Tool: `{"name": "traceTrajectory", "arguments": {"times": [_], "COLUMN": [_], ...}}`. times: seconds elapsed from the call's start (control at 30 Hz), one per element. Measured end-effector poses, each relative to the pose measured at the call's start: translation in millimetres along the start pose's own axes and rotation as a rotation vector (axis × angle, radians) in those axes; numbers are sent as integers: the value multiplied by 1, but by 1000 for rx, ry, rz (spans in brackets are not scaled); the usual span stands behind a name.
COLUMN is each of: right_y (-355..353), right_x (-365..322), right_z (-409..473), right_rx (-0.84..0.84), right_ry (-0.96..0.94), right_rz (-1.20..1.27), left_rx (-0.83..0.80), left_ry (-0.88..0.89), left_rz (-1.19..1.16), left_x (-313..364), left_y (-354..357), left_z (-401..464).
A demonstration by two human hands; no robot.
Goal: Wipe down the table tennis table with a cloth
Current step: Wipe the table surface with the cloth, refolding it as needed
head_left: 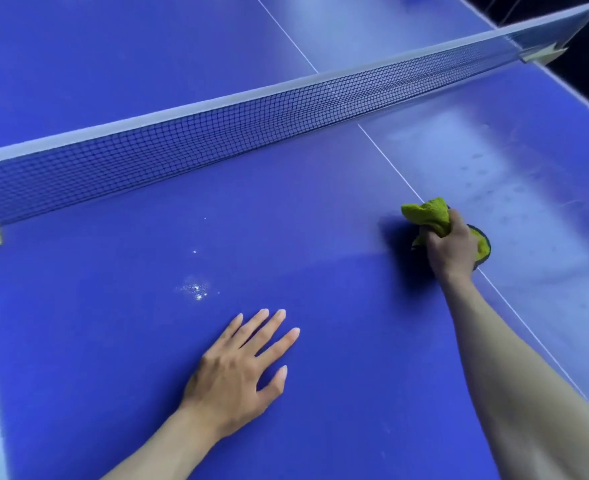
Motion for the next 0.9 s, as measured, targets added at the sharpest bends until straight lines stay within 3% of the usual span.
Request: {"name": "traceTrajectory", "arguments": {"times": [0.27,0.57,0.77,0.9], "right_y": [86,166,210,244], "right_x": [-101,-230,-316,-378], "right_z": [-82,-219,-329,-415], "right_rx": [-146,-262,-305,-406], "right_ry": [-76,-269,-338,-386], "right_rz": [51,129,176,239], "left_rx": [-31,208,286,374], "left_ry": [74,147,45,-219], "left_rz": [-115,-47,50,84], "left_x": [-1,-89,-182,-246], "left_y": [-7,-68,-105,-139], "left_z": [-3,-93,-177,-234]}}
Point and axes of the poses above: each hand's wrist, its own z-axis towards the middle knuckle, its own y-axis out of the palm, x = y × z, the point moved 9 cm from there along z, towards the middle knuckle, and after that the axes turned 9 degrees about -y, right-handed, at the moved point
